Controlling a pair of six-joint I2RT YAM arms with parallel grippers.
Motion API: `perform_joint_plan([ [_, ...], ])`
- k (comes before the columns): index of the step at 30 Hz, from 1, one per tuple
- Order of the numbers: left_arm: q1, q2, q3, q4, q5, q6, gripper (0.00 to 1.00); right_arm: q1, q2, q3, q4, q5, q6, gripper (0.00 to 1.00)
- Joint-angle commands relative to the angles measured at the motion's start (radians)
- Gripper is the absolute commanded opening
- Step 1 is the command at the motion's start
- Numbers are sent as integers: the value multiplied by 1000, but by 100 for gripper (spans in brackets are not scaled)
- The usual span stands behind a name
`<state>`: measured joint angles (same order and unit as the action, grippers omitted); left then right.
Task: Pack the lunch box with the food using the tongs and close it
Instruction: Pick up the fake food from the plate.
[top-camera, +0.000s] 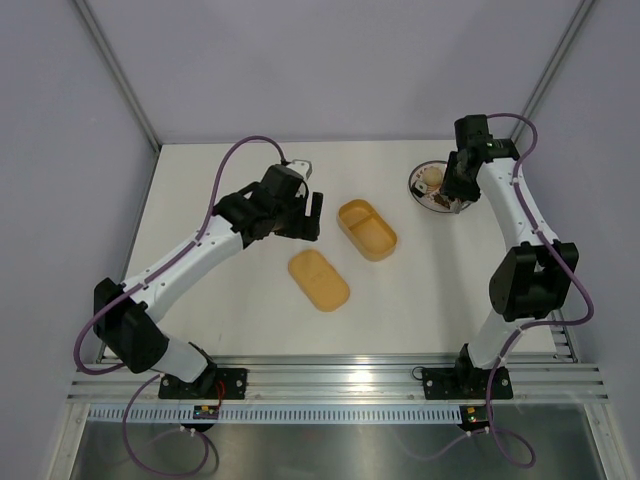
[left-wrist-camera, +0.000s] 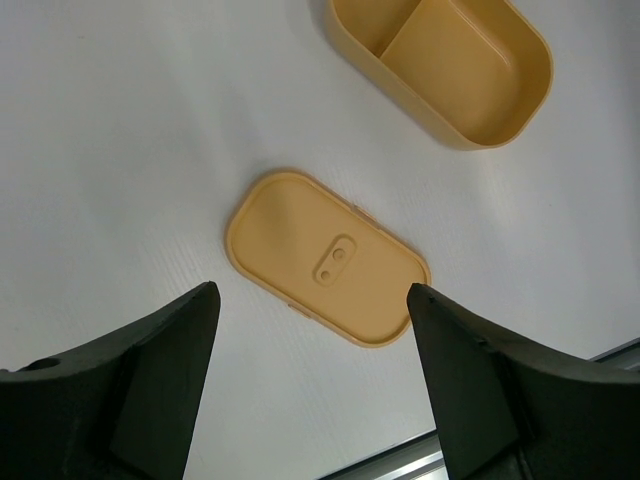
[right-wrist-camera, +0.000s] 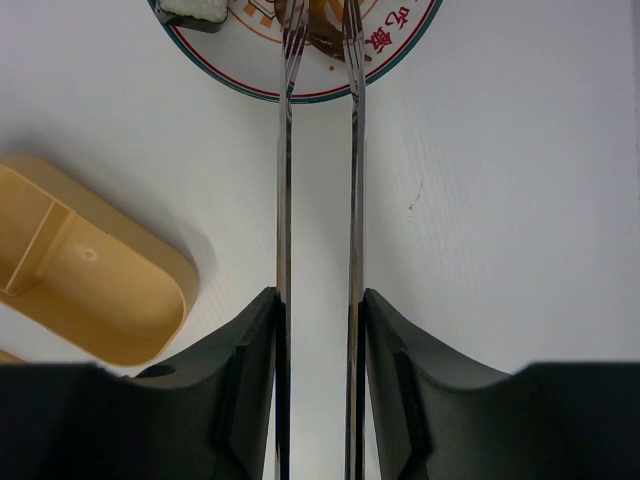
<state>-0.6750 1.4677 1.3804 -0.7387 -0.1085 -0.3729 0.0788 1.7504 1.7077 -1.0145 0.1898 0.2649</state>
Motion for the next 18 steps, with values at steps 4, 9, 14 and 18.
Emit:
perform_joint_plan([
  [4, 28, 17, 3, 32, 43, -12, 80, -17, 32, 53, 37, -21, -12, 46],
  [9, 35, 22, 9, 19, 32, -1, 80, -28, 44, 52, 62, -33, 11, 47],
  [14, 37, 28, 14, 16, 43, 0, 80, -30, 55, 47, 79, -35, 20, 47],
  [18, 35, 33, 25, 9, 41, 2, 80, -30, 73, 62, 76, -59, 20, 48],
])
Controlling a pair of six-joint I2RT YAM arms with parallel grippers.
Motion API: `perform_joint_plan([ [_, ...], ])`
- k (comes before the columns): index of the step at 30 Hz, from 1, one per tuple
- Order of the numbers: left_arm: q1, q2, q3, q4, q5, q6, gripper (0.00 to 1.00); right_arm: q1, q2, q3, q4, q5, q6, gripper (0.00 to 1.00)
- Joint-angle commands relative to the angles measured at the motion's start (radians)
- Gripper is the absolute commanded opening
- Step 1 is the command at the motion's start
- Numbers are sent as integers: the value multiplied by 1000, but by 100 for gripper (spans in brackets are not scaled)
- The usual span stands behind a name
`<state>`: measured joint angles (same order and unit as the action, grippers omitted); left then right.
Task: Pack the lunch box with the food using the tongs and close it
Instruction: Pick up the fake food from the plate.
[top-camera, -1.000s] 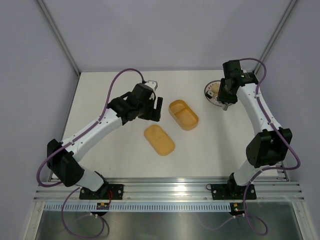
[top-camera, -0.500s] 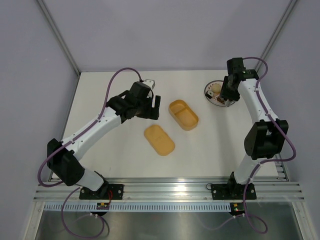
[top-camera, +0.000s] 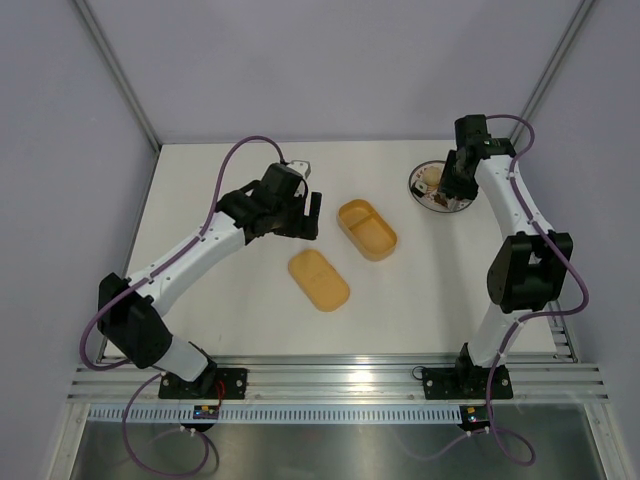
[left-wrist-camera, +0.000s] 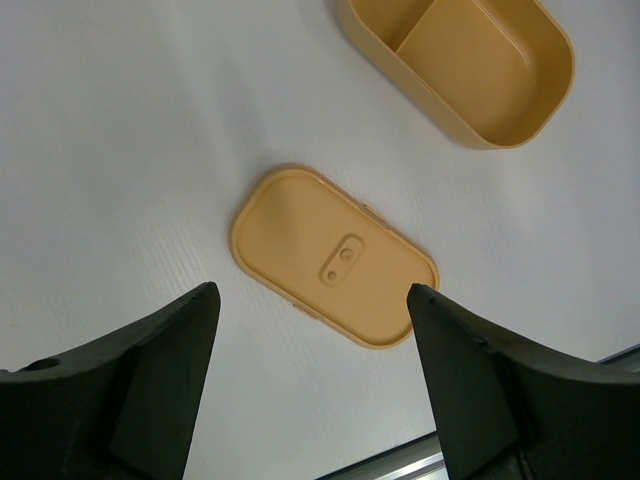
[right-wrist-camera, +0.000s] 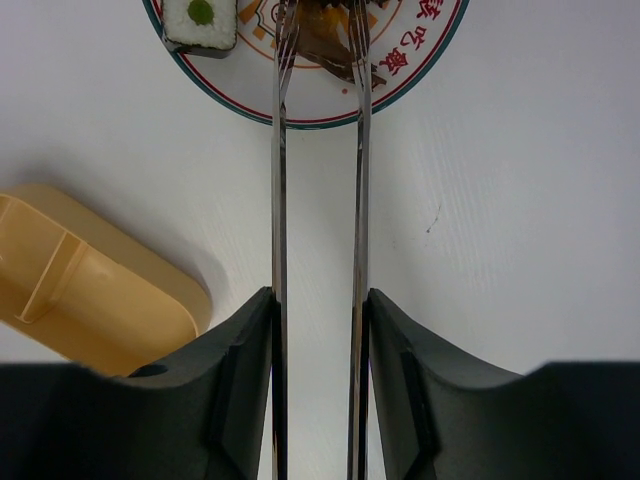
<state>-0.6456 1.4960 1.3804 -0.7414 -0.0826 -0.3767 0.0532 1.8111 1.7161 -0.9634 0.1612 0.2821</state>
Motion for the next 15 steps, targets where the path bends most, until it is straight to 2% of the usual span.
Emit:
perform_joint_plan([
  [1, 7, 4, 25, 13, 14, 5, 80, -3, 17, 54, 25, -35, 3, 47],
  [15, 11, 20, 25, 19, 9, 4, 80, -6, 34, 27, 2, -37, -64, 49],
])
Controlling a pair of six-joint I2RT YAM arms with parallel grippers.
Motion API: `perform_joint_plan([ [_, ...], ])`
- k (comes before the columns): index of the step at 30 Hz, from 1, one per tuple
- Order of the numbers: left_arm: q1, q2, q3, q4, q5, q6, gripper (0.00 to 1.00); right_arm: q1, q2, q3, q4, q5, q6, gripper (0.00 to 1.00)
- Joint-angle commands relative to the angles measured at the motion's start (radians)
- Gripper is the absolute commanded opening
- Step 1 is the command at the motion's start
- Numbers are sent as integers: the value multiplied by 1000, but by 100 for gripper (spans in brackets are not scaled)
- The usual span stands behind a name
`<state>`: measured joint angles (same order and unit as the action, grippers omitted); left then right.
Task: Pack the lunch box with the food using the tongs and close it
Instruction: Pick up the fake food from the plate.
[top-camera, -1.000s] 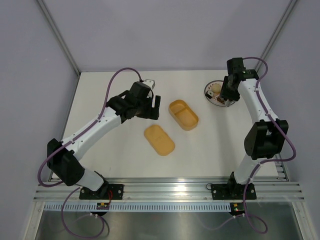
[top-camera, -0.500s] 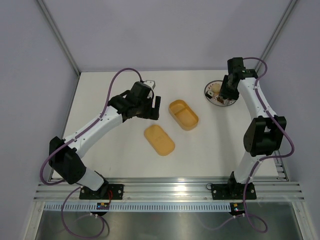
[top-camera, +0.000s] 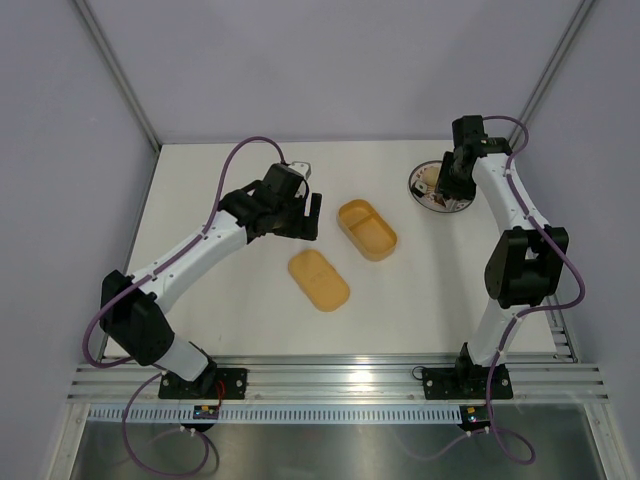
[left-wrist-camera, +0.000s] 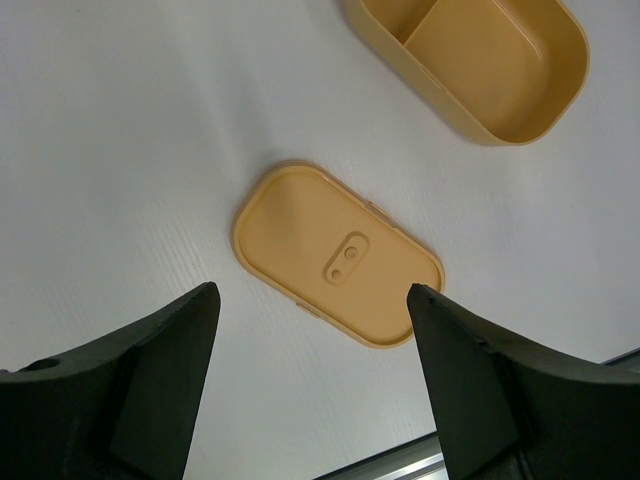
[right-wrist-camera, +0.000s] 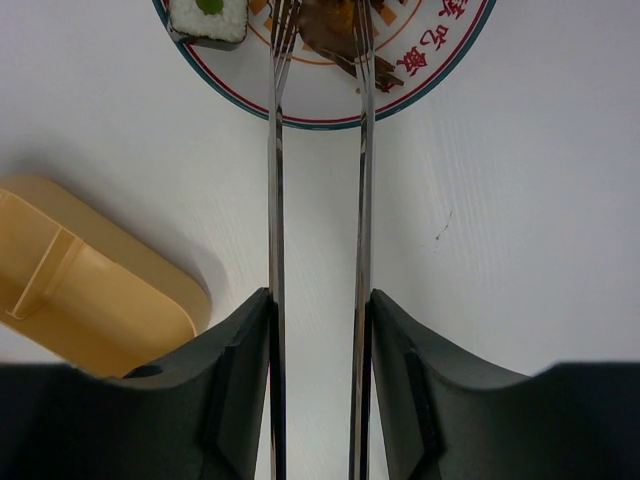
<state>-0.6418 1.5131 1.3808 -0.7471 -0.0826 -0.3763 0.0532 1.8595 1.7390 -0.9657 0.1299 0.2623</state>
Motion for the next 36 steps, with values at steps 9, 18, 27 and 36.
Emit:
perform_joint_plan([
  [9, 7, 6, 24, 25, 10, 1, 80, -67, -43, -67, 22, -81, -87, 50],
  [18, 7, 7, 34, 22, 7, 1, 80, -87, -29, -64, 30, -125, -115, 51],
  [27, 7, 2, 35, 15, 4, 2, 80, -87, -16, -72, 36, -125, -124, 54],
  [36, 8, -7, 29, 15, 3, -3, 80, -87, -32, -94, 51, -236, -120, 53],
])
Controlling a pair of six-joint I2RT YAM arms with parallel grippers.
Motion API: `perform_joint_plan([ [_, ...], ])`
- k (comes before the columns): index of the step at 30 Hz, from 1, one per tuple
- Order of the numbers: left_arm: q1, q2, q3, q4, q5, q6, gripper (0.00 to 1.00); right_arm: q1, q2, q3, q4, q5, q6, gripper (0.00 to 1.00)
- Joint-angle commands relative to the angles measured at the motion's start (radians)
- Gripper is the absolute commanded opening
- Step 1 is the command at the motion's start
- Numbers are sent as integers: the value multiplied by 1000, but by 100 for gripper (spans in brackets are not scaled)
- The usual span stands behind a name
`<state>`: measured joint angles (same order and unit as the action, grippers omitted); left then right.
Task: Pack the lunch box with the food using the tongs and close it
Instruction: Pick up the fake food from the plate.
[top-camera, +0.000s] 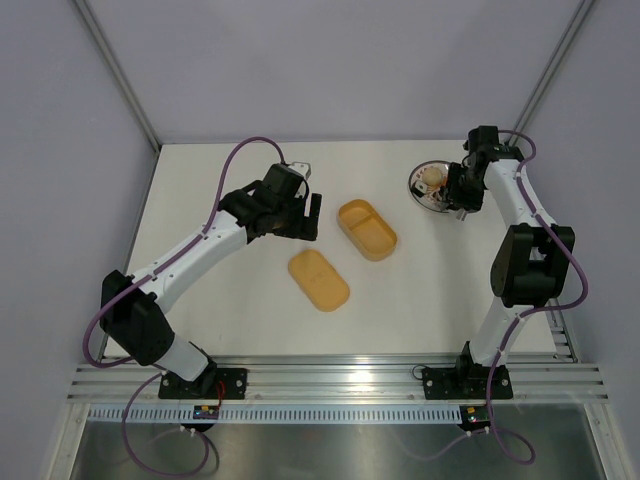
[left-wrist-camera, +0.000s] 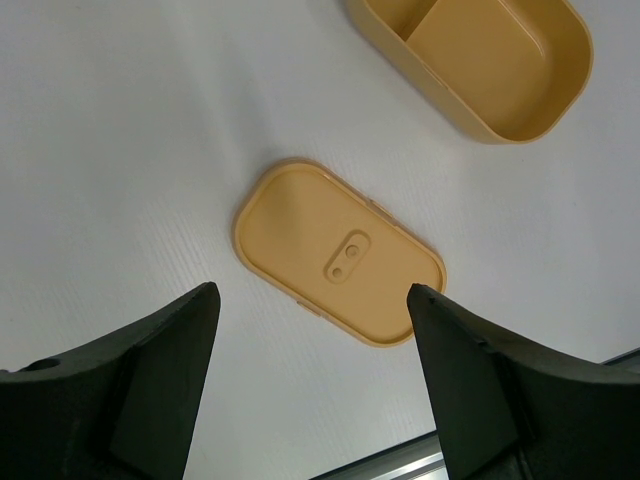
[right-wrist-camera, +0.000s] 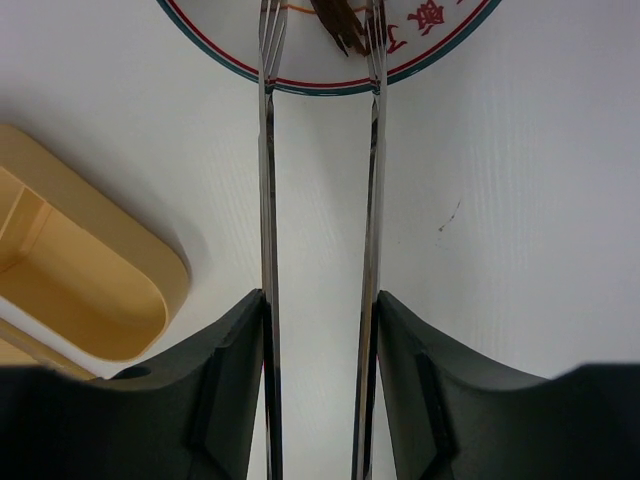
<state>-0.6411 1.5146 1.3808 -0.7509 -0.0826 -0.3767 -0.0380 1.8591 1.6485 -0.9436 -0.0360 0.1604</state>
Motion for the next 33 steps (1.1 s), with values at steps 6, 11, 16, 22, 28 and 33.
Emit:
perform_joint_plan([
  [6, 8, -11, 27, 22, 10, -5, 80, 4, -41, -7, 37, -104, -18, 52],
  [11, 6, -14, 24, 21, 12, -4, 80, 4, -26, -3, 45, -78, -16, 51],
  [16, 6, -19, 23, 21, 7, -4, 80, 4, -6, 13, 48, -62, -18, 51],
  [22, 8, -24, 15, 22, 6, -4, 80, 4, 22, 11, 52, -32, -16, 51],
  [28, 6, -11, 14, 38, 35, -14, 80, 4, 20, -4, 66, -1, -18, 50],
  [33, 6, -1, 3, 51, 64, -28, 80, 4, 34, 2, 72, -22, -19, 48],
])
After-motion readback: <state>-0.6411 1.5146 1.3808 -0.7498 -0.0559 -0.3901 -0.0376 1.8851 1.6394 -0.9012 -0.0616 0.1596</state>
